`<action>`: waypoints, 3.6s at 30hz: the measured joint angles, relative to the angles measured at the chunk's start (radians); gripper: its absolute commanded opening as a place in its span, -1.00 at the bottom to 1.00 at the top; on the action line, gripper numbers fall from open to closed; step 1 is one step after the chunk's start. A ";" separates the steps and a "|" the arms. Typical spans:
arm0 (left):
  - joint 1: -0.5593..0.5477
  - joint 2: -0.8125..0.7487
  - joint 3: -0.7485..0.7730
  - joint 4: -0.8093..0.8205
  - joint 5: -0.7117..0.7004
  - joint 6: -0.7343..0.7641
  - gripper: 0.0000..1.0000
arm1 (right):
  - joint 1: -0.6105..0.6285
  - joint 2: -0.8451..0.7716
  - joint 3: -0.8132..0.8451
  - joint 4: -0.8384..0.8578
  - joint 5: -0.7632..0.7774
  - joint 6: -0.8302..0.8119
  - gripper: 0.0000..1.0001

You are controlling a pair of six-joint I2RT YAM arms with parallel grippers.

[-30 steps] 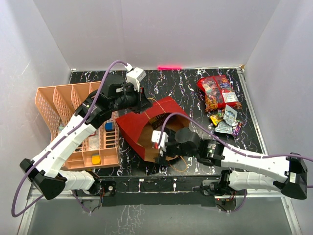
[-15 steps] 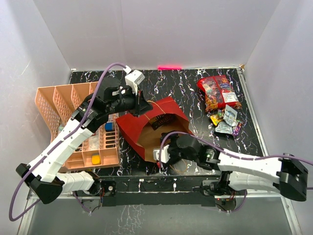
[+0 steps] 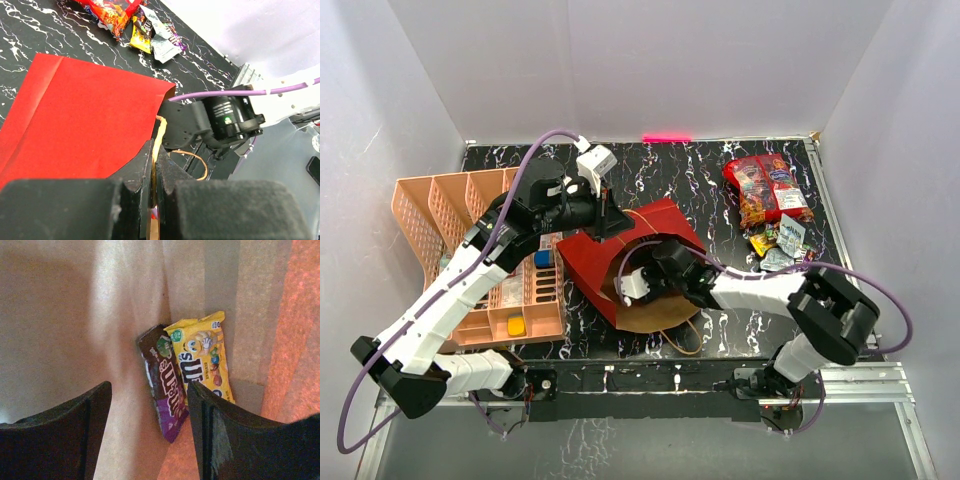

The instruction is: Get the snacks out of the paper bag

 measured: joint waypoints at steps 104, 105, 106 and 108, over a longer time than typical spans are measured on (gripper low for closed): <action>0.000 -0.008 0.011 -0.040 -0.150 0.010 -1.00 | -1.115 -0.315 -0.149 0.311 0.022 2.081 -0.85; 0.000 -0.008 0.011 -0.040 -0.150 0.010 -1.00 | -1.132 -0.295 -0.166 0.323 0.001 2.098 -0.85; 0.000 -0.008 0.011 -0.040 -0.150 0.010 -1.00 | -1.145 -0.278 -0.180 0.337 -0.020 2.113 -0.84; 0.000 -0.009 0.011 -0.040 -0.150 0.010 -1.00 | -1.176 -0.238 -0.207 0.383 -0.060 2.138 -0.85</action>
